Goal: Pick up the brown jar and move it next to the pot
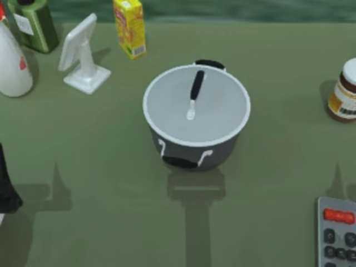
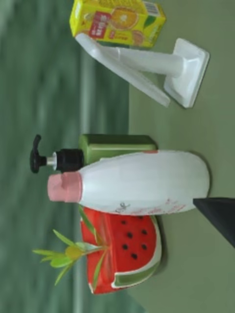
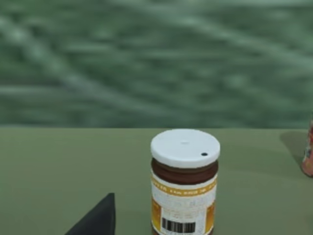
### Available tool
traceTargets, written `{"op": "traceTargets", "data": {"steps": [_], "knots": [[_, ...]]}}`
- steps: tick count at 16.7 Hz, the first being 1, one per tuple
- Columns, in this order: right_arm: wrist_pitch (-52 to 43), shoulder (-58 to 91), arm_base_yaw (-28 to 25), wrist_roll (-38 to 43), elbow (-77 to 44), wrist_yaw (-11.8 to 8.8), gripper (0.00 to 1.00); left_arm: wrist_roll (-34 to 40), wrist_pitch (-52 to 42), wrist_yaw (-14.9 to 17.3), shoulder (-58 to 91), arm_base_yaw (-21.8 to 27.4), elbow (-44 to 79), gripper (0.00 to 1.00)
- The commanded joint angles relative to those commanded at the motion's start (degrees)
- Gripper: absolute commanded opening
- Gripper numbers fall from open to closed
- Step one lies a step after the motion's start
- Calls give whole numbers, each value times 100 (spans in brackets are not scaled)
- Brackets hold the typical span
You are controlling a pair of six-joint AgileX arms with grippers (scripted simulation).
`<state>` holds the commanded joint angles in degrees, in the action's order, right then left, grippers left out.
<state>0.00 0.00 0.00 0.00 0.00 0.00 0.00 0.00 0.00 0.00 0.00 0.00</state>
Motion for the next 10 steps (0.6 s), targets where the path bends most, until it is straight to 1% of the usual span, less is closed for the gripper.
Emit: {"op": "traceTargets", "data": {"steps": [3, 5, 7, 10], "knots": [[-50, 51, 10, -8, -24, 9, 100, 0, 0, 0, 0, 0, 0, 100], [-305, 315, 51, -49, -179, 45, 100, 0, 0, 0, 0, 0, 0, 100], [-769, 822, 110, -124, -538, 97, 100, 0, 0, 0, 0, 0, 0, 100], [-1713, 1919, 206, -288, -1476, 175, 100, 0, 0, 0, 0, 0, 0, 100]]}}
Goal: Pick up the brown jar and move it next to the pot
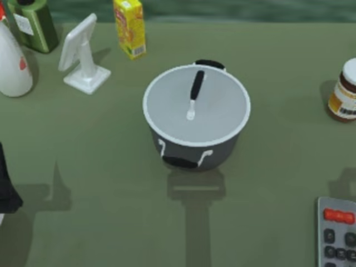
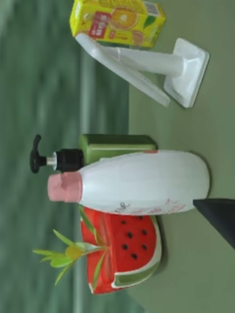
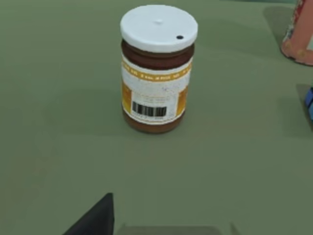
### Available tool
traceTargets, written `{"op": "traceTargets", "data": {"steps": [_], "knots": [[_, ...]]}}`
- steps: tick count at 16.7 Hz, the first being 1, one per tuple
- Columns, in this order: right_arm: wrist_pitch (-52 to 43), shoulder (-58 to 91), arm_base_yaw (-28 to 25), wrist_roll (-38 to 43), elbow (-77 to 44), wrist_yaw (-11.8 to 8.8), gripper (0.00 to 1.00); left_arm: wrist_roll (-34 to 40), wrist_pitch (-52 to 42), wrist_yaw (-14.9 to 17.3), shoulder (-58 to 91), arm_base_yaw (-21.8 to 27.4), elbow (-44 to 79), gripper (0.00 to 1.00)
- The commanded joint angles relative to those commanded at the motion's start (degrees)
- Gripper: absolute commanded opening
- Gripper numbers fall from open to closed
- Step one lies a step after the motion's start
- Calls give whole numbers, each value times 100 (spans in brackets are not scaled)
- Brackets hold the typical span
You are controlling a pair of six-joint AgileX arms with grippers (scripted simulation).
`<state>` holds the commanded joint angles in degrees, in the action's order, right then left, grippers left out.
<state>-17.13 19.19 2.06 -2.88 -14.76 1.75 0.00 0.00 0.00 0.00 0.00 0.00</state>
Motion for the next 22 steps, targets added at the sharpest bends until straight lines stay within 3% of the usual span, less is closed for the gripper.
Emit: {"op": "traceTargets", "data": {"steps": [8, 16, 22], "knots": [[-2714, 3811, 200, -662, -4444, 119, 100, 0, 0, 0, 0, 0, 0, 100], [-4769, 8227, 130, -1640, -9721, 33, 100, 0, 0, 0, 0, 0, 0, 100], [-6225, 11175, -70, -2422, -12108, -80, 100, 0, 0, 0, 0, 0, 0, 100]]}}
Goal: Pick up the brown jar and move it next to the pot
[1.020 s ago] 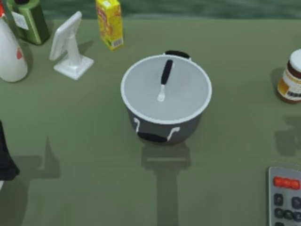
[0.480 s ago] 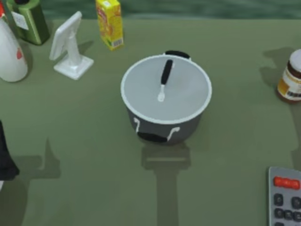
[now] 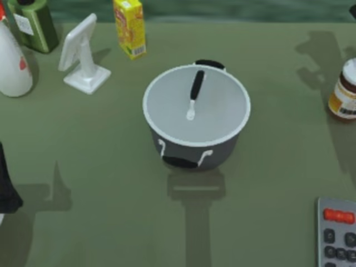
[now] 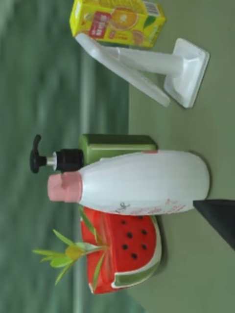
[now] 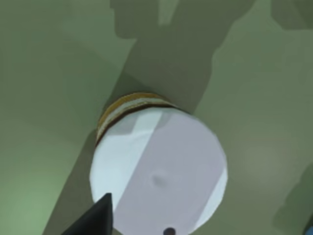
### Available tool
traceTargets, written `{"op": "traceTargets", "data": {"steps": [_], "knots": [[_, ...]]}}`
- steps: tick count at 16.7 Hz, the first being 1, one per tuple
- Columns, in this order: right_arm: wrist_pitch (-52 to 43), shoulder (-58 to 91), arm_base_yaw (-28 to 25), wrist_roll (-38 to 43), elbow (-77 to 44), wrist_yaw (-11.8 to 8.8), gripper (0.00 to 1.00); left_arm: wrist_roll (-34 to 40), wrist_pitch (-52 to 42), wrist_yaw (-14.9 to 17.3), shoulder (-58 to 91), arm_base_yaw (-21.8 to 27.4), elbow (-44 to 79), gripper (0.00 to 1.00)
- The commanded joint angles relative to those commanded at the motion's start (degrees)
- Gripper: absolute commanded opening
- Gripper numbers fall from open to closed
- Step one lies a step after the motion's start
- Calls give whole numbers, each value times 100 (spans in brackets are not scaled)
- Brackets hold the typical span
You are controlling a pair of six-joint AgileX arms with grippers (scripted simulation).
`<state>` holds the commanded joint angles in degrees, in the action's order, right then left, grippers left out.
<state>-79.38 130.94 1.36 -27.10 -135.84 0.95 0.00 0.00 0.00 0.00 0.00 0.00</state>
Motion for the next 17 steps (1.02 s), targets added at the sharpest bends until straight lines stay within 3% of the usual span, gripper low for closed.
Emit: {"op": "traceTargets", "data": {"steps": [6, 12, 17], "knots": [[-905, 1264, -138, -439, -625, -61, 100, 0, 0, 0, 0, 0, 0, 100], [-875, 1272, -110, -437, -597, -58, 100, 0, 0, 0, 0, 0, 0, 100], [-132, 1132, -139, -439, 296, -63, 100, 0, 0, 0, 0, 0, 0, 100]]}}
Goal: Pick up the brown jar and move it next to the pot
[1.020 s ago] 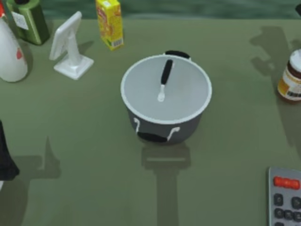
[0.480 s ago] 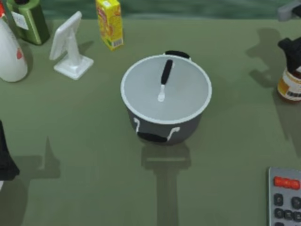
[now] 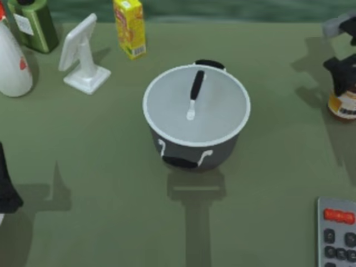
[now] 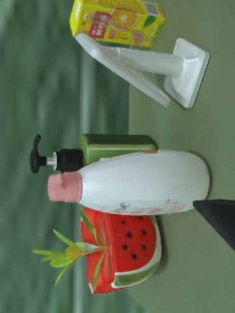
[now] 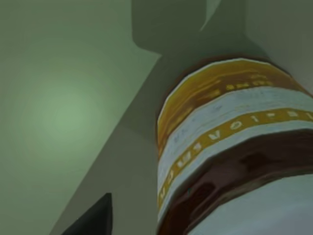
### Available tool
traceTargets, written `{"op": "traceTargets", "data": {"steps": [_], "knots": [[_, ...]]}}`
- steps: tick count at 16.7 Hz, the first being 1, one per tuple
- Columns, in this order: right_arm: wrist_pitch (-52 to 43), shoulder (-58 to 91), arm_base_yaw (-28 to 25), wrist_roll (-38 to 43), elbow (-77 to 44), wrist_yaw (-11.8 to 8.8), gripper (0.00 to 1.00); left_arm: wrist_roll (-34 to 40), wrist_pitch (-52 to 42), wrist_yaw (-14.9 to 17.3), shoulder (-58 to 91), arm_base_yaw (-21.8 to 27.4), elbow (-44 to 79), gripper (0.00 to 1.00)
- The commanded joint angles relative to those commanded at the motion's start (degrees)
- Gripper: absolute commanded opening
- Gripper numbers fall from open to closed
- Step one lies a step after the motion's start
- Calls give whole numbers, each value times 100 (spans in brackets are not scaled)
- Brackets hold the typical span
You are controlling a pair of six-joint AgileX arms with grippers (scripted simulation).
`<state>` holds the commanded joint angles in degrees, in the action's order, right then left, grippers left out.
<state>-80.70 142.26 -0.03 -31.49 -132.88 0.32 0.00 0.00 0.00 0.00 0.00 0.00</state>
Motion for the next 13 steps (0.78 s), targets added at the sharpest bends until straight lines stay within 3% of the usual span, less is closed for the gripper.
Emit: {"op": "traceTargets", "data": {"steps": [7, 13], "knots": [[534, -70, -6, 5, 588, -1, 100, 0, 0, 0, 0, 0, 0, 100], [534, -70, -6, 5, 588, -1, 55, 0, 0, 0, 0, 0, 0, 100]]}}
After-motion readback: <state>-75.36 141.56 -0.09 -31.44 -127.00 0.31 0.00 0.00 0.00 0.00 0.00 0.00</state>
